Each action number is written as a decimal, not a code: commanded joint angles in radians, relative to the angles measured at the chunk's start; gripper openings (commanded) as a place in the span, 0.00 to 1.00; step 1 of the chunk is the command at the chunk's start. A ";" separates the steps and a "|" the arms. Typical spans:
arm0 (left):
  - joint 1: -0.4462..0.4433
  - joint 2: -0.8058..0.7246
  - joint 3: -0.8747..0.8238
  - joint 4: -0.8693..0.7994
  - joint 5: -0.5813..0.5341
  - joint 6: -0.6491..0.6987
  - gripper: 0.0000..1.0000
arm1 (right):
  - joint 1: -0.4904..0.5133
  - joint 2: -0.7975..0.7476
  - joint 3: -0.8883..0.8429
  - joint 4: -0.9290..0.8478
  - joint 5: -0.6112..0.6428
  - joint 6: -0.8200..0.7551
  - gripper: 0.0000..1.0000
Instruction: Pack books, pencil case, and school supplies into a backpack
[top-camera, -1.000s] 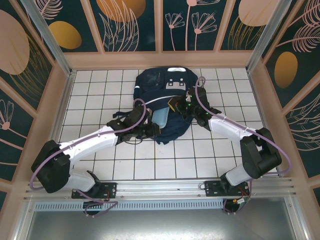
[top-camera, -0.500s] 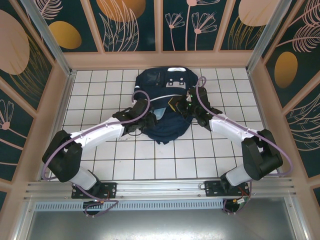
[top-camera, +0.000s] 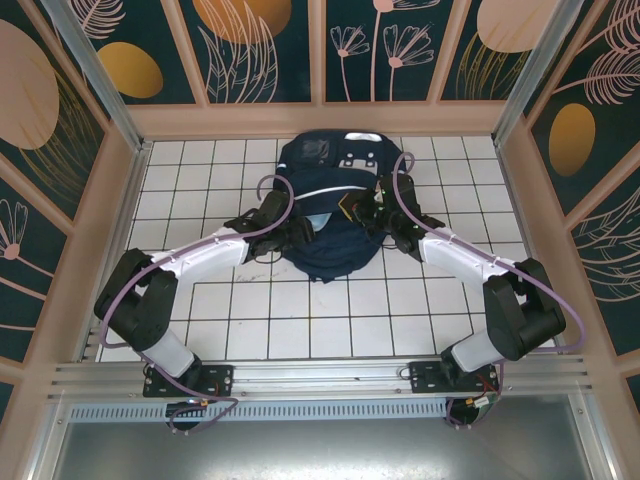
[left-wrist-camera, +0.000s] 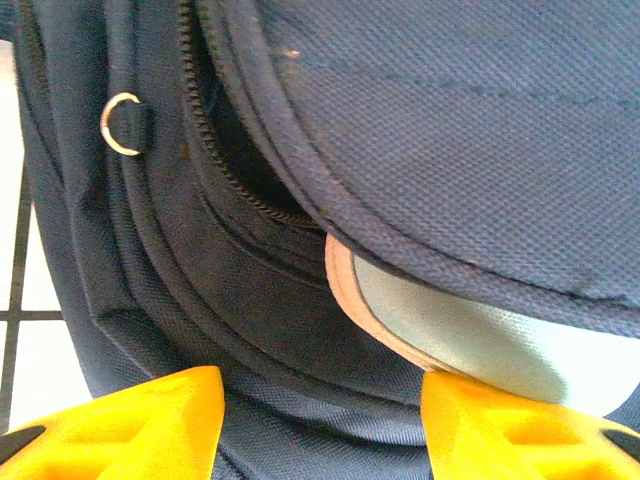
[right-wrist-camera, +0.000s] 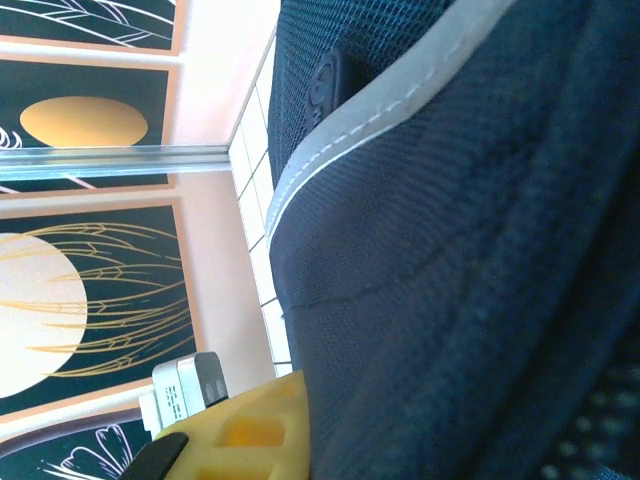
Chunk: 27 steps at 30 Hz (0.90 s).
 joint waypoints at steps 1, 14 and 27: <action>0.045 -0.036 -0.018 0.166 -0.122 -0.069 0.52 | 0.017 -0.046 0.027 0.008 -0.072 -0.019 0.00; 0.054 -0.199 -0.178 0.300 0.066 -0.096 0.45 | 0.011 -0.021 0.038 0.024 -0.078 -0.018 0.00; 0.054 -0.136 -0.197 0.398 0.144 -0.088 0.40 | 0.012 -0.014 0.058 0.011 -0.077 -0.022 0.00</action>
